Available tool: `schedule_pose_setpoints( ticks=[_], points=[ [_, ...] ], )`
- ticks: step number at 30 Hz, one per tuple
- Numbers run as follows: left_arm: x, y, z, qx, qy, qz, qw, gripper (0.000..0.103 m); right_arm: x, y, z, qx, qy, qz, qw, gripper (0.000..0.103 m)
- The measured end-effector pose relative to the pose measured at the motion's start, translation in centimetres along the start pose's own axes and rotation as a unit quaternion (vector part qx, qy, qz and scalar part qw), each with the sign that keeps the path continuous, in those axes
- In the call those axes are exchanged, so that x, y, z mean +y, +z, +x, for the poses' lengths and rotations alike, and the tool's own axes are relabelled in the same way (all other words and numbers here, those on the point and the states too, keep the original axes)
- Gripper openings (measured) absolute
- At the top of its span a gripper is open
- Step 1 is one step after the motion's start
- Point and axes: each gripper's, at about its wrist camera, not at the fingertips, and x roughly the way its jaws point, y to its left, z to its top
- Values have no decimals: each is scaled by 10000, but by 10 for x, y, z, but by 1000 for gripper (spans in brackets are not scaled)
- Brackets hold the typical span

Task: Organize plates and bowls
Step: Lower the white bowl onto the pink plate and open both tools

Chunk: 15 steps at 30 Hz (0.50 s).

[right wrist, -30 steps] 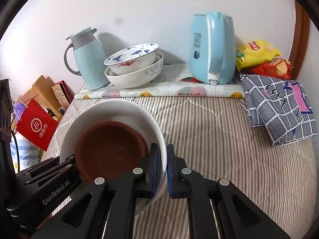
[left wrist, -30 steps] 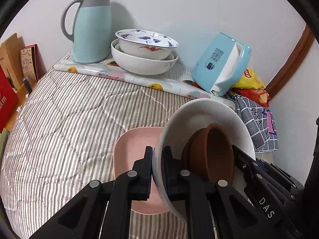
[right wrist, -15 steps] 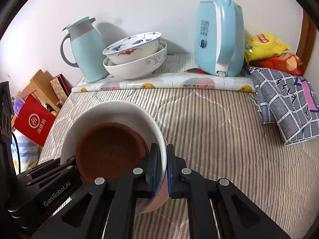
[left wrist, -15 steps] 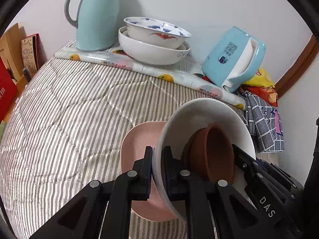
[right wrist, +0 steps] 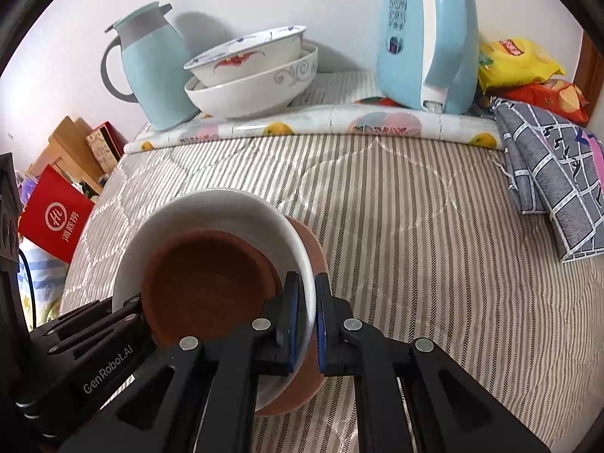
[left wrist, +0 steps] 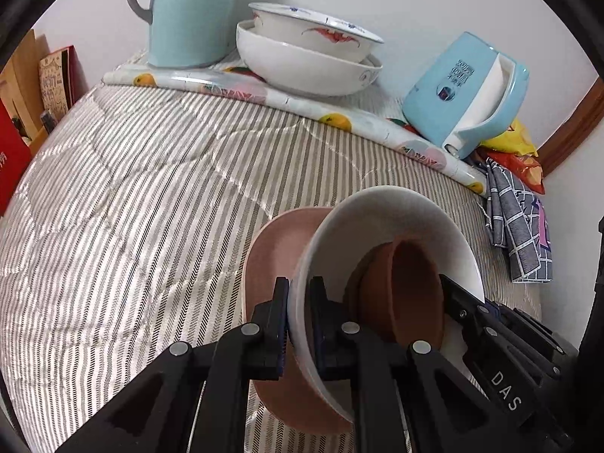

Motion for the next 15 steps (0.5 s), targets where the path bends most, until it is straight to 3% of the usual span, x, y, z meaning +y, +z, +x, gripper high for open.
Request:
schedule_pose_setpoints(
  ticks=[15],
  points=[
    [3,-1,8,99,-66,0,9999,14,-1,1,5,96,-6,-46,9999,9]
  ],
)
